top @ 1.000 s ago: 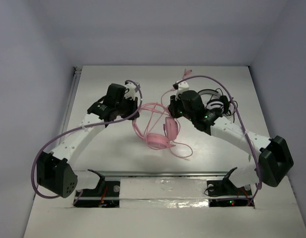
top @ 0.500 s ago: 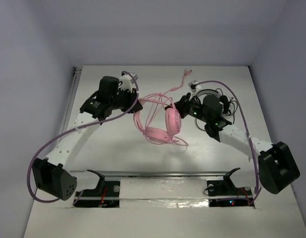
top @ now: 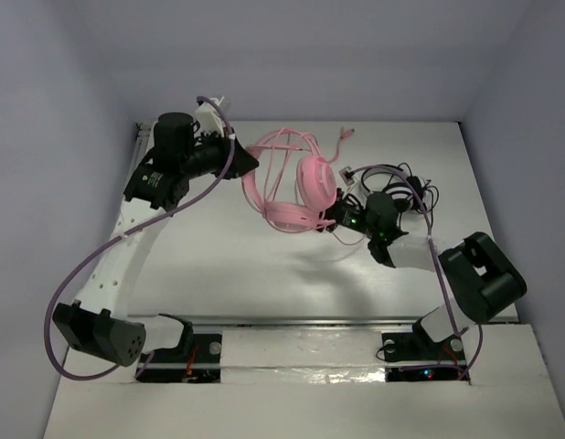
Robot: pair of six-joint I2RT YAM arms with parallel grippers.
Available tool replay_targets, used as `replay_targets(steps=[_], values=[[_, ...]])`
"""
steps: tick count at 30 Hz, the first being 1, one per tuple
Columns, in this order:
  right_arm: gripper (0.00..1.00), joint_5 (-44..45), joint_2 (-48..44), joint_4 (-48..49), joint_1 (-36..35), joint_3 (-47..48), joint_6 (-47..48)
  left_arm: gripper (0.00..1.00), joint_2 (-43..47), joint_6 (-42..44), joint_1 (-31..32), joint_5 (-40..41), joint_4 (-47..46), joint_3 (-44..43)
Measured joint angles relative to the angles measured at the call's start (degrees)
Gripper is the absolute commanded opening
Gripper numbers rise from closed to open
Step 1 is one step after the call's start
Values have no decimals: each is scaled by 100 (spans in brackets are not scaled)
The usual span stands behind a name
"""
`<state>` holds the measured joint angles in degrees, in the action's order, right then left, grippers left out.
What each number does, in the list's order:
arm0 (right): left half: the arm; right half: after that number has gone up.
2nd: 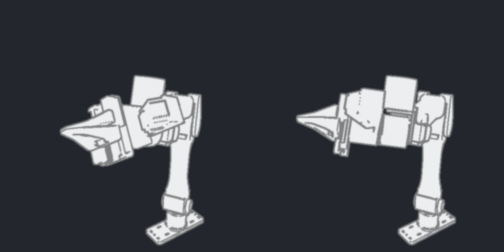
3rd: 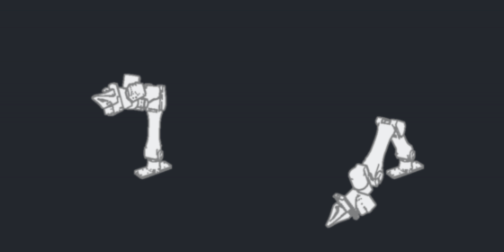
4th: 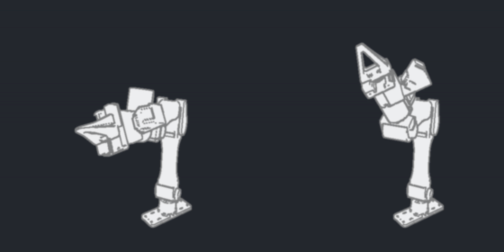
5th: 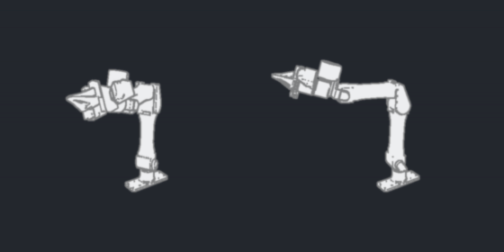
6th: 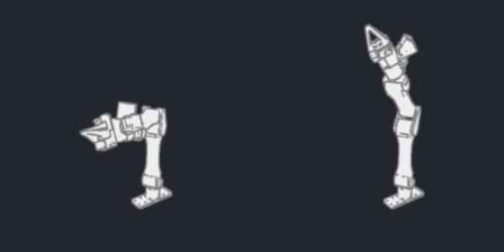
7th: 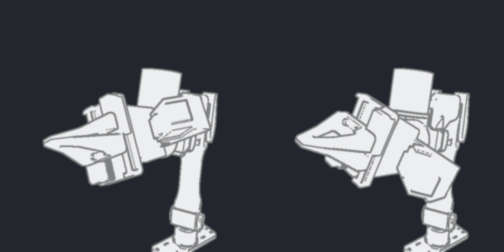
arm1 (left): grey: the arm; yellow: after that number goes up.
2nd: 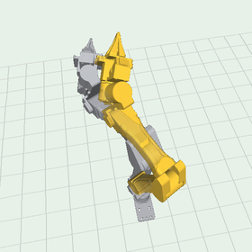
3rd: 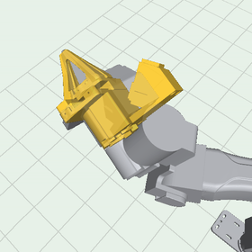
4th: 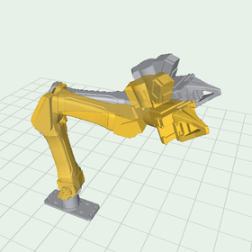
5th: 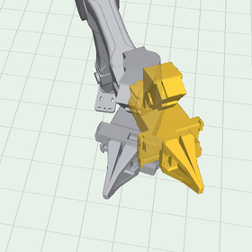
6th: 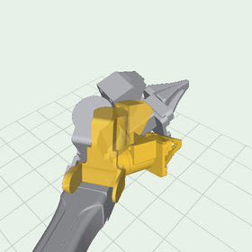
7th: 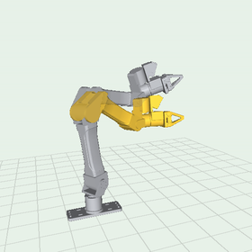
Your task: Wrap the headphones
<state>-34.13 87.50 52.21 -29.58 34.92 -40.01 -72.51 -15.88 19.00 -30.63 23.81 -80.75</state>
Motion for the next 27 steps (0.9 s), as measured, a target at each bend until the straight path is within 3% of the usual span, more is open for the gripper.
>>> replay_targets(steps=[12, 22, 27], values=[[48, 35, 345, 273, -50, -258, -144, 0, -544, -599, -667, -70, -24, -1482], [41, 107, 776, 697, -955, -323, -304, 0, -721, -1447, -905, -155, -535, -1526], [45, 28, 1032, 1126, -1082, -442, -492, 0, -796, -1617, -1224, -162, -553, -1530]])
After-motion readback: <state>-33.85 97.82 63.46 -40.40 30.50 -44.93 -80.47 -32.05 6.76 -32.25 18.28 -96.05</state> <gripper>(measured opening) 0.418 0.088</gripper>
